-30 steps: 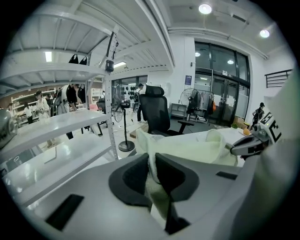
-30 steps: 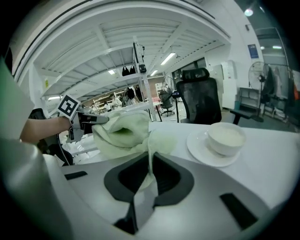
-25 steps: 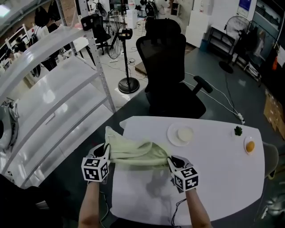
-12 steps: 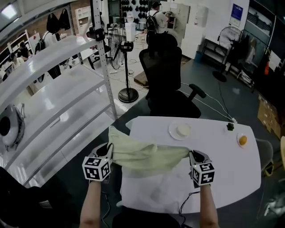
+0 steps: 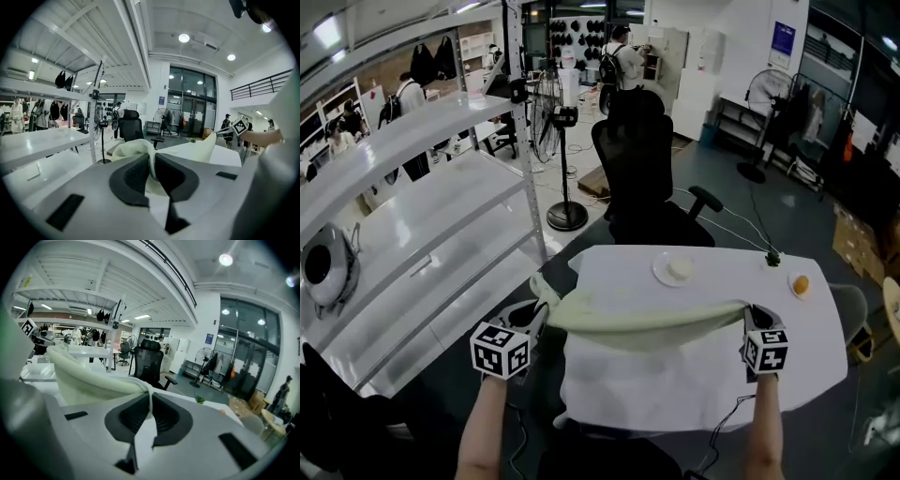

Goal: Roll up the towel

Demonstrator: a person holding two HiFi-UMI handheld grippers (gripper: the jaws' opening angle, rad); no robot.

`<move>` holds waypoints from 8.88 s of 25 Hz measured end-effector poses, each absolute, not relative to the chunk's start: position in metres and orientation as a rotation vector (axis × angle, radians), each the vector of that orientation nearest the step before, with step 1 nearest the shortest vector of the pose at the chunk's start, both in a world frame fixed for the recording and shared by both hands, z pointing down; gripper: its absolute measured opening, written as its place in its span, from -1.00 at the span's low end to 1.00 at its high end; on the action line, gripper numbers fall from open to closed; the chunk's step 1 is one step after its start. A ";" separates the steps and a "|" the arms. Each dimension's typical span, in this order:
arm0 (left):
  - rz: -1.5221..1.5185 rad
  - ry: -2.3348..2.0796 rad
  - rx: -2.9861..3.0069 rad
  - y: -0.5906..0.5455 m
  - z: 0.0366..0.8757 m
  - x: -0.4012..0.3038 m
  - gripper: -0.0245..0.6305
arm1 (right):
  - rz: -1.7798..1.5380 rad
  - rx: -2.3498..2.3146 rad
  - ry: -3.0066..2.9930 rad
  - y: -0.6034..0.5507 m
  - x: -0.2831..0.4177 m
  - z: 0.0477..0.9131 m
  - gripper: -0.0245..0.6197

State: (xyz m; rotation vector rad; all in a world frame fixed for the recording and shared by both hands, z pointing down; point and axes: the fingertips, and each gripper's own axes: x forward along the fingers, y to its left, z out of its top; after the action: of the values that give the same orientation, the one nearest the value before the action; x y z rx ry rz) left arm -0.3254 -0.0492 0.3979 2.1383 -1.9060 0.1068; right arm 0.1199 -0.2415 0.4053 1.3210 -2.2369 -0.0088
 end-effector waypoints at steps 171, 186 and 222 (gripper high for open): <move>0.542 -1.613 1.628 -0.189 0.627 -0.098 -0.39 | 0.654 0.940 -1.825 -0.264 0.497 0.628 -0.32; 0.549 -1.618 1.633 -0.117 0.588 -0.112 -0.81 | 0.650 0.912 -1.792 -0.264 0.500 0.606 -0.78; 0.561 -1.662 1.627 -0.160 0.595 -0.160 -0.22 | 0.417 0.845 -1.927 -0.431 0.376 0.584 -0.49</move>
State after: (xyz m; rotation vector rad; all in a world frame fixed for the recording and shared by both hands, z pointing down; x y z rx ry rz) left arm -0.1603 -0.1601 0.5954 1.6270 -1.6615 0.5607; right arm 0.3759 -0.4307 0.5843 0.8455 -1.9273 0.4173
